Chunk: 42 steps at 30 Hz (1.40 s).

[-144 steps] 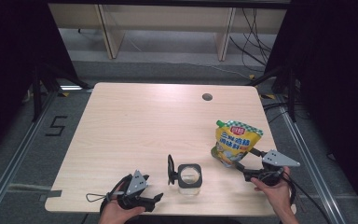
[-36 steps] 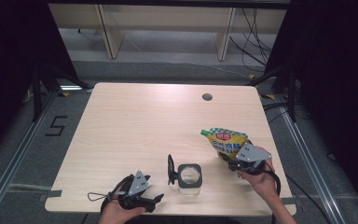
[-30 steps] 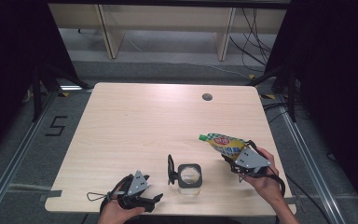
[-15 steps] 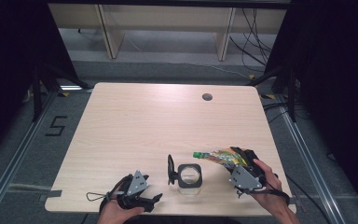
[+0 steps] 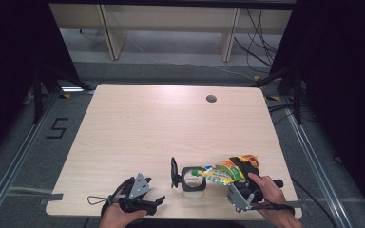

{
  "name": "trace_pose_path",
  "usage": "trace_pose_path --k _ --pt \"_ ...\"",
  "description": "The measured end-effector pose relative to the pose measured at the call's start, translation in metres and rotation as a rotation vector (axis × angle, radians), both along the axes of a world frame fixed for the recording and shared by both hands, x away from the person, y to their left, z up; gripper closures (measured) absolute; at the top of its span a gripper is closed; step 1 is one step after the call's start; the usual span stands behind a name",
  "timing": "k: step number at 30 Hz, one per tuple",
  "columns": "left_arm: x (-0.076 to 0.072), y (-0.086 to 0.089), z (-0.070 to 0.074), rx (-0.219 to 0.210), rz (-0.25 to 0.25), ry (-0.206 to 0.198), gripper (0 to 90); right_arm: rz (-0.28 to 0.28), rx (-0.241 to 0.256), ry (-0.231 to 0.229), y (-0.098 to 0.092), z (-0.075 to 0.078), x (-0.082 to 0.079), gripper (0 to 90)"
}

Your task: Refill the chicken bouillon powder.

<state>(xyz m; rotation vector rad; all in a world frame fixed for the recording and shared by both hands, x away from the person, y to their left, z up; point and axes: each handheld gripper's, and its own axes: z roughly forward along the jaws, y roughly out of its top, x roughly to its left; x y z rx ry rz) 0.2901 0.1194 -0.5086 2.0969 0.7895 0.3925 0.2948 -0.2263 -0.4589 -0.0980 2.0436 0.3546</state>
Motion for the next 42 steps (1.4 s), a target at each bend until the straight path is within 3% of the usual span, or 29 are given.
trace_pose_path --k 1,2,3,5,6,7,8,9,10,11,13,17,18,19,22,23,24,26,27,28,29,31,32,33,35,36,37,38,42 --pt "0.0 0.0 0.0 0.0 -0.001 -0.001 20.7 0.02 -0.048 -0.024 0.002 0.001 0.001 39.2" --pt "0.0 0.0 -0.001 -0.008 0.0 -0.002 20.7 0.002 -0.048 -0.023 0.002 -0.002 -0.001 39.2" --pt "0.001 0.002 0.001 0.035 -0.014 -0.008 20.7 0.026 -0.083 -0.051 0.003 -0.001 -0.001 39.2" --pt "0.002 0.001 0.0 0.02 -0.017 -0.007 20.7 0.015 -0.094 -0.067 0.005 -0.004 -0.002 39.2" --pt "0.002 0.001 0.0 0.021 -0.016 -0.005 20.7 0.041 -0.137 -0.106 0.007 -0.001 -0.002 39.2" --pt "0.002 0.001 -0.001 0.023 -0.014 -0.006 20.7 -0.012 -0.1 -0.088 0.007 -0.005 -0.005 39.2" --pt "0.001 0.001 0.0 0.032 -0.013 -0.003 20.7 -0.012 -0.1 -0.088 0.007 -0.005 -0.005 39.2" --pt "0.001 0.001 0.0 0.031 -0.014 -0.004 20.7 0.045 -0.158 -0.11 0.009 -0.002 -0.002 39.2" --pt "0.001 0.001 0.0 0.031 -0.014 -0.003 20.7 0.045 -0.158 -0.11 0.009 -0.002 -0.002 39.2" --pt "0.001 0.001 0.0 0.03 -0.013 -0.004 20.7 -0.002 -0.122 -0.112 0.008 -0.005 -0.005 39.2" --pt "0.001 0.0 -0.001 0.021 -0.016 -0.004 20.7 0.021 -0.155 -0.129 0.01 -0.003 -0.004 39.2" --pt "0.003 0.002 0.0 0.052 -0.037 -0.023 20.7 -0.009 -0.147 -0.134 0.011 -0.006 -0.007 39.2" --pt "0.003 0.002 0.0 0.052 -0.038 -0.022 20.7 0.004 -0.169 -0.147 0.012 -0.004 -0.006 39.2" --pt "0.002 -0.001 -0.001 0.015 -0.022 -0.01 20.7 0.026 -0.192 -0.147 0.013 -0.003 -0.005 39.2" --pt "0.003 0.0 -0.001 0.031 -0.031 -0.011 20.7 0.064 -0.269 -0.196 0.017 0.001 -0.006 39.2" --pt "0.002 0.0 -0.001 0.026 -0.028 -0.006 20.7 0.03 -0.236 -0.196 0.017 -0.002 -0.008 39.2" --pt "0.002 0.0 -0.001 0.023 -0.023 -0.005 20.7 0.055 -0.259 -0.228 0.018 0.0 -0.007 39.2" --pt "0.002 -0.001 -0.001 0.022 -0.022 -0.007 20.7 0.058 -0.231 -0.216 0.018 -0.004 -0.007 39.3" --pt "0.001 -0.001 -0.001 0.022 -0.021 -0.008 20.7 0.096 -0.302 -0.235 0.02 0.001 -0.006 39.3" --pt "0.001 -0.001 -0.001 0.019 -0.02 -0.004 20.7 0.093 -0.316 -0.25 0.021 0.001 -0.007 39.3" --pt "0.001 -0.001 -0.002 0.016 -0.02 -0.001 20.7 0.051 -0.236 -0.232 0.018 -0.005 -0.008 39.3" --pt "0.002 -0.001 -0.001 0.023 -0.023 0.0 20.7 0.04 -0.252 -0.234 0.02 -0.005 -0.01 39.3" --pt "0.002 -0.001 -0.001 0.023 -0.025 0.0 20.7 0.088 -0.287 -0.259 0.022 -0.002 -0.007 39.3" --pt "0.002 -0.001 -0.001 0.025 -0.024 -0.002 20.7 0.074 -0.278 -0.25 0.022 -0.004 -0.009 39.3" --pt "0.002 -0.001 -0.001 0.024 -0.023 -0.001 20.7 0.116 -0.308 -0.277 0.025 -0.002 -0.007 39.3" --pt "0.002 -0.001 -0.001 0.024 -0.023 -0.001 20.7 0.144 -0.319 -0.327 0.027 0.0 -0.007 39.4" --pt "0.002 -0.001 -0.001 0.024 -0.023 -0.001 20.7 0.144 -0.319 -0.327 0.027 0.0 -0.007 39.4" --pt "0.002 -0.001 -0.002 0.024 -0.022 -0.001 20.7 0.128 -0.348 -0.286 0.028 0.0 -0.008 39.4" --pt "0.001 -0.001 -0.001 0.026 -0.023 0.003 20.7 0.149 -0.325 -0.333 0.029 -0.001 -0.008 39.4"
